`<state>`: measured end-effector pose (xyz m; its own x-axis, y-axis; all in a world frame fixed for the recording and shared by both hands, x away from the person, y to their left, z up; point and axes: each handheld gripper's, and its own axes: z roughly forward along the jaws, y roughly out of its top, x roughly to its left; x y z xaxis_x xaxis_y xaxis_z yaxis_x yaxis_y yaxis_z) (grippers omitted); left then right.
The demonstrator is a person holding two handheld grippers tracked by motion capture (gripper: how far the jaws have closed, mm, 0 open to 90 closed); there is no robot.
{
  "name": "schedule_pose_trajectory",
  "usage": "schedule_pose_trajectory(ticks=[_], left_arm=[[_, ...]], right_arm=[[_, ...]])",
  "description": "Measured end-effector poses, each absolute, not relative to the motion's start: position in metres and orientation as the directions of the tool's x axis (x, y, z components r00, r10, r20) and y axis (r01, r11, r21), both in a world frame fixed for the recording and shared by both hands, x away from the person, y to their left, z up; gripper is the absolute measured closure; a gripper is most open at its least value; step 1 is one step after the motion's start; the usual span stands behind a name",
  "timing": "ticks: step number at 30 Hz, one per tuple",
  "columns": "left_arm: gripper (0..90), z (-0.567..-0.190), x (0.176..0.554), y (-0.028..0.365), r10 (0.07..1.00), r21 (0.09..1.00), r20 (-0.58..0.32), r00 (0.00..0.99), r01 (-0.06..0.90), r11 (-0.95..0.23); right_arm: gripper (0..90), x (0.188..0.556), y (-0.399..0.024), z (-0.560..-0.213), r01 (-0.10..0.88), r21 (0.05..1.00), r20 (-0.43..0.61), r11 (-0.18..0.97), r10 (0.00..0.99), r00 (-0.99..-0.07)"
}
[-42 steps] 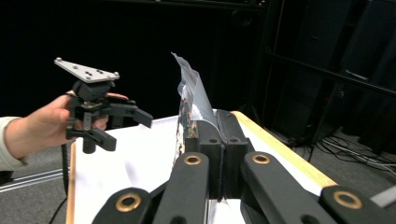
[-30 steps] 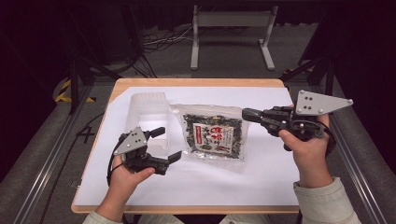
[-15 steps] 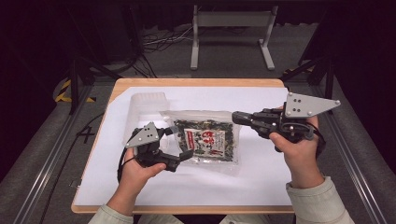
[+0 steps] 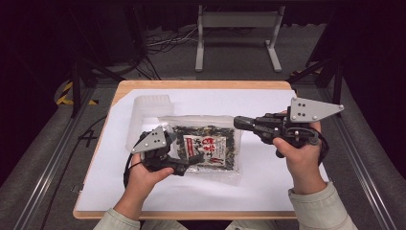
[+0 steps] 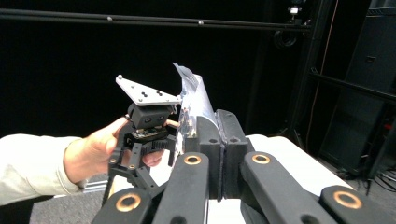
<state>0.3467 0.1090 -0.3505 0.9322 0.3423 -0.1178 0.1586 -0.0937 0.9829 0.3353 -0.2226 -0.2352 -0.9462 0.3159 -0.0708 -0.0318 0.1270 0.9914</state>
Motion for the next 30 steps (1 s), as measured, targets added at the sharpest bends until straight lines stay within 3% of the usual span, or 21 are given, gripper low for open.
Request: schedule_pose_trajectory(ticks=[9, 14, 30], left_arm=[[53.9, -0.3506, 0.3448, 0.1137, 0.258, 0.984, -0.142, 0.956, 0.165, -0.07], [65.5, -0.3492, 0.3431, 0.1135, 0.217, 0.986, -0.126, 0.968, 0.146, -0.082], [70.9, -0.3423, 0.3386, 0.1168, 0.208, 0.985, -0.102, 0.973, 0.128, -0.117]], right_arm=[[90.0, 0.3378, -0.2253, -0.2406, -0.011, 0.996, -0.037, 0.087, 0.312, -0.949], [90.0, 0.3383, -0.2269, -0.2415, -0.012, 0.996, -0.038, 0.086, 0.317, -0.948], [86.4, 0.3389, -0.2293, -0.2445, -0.018, 0.995, -0.052, 0.101, 0.342, -0.938]])
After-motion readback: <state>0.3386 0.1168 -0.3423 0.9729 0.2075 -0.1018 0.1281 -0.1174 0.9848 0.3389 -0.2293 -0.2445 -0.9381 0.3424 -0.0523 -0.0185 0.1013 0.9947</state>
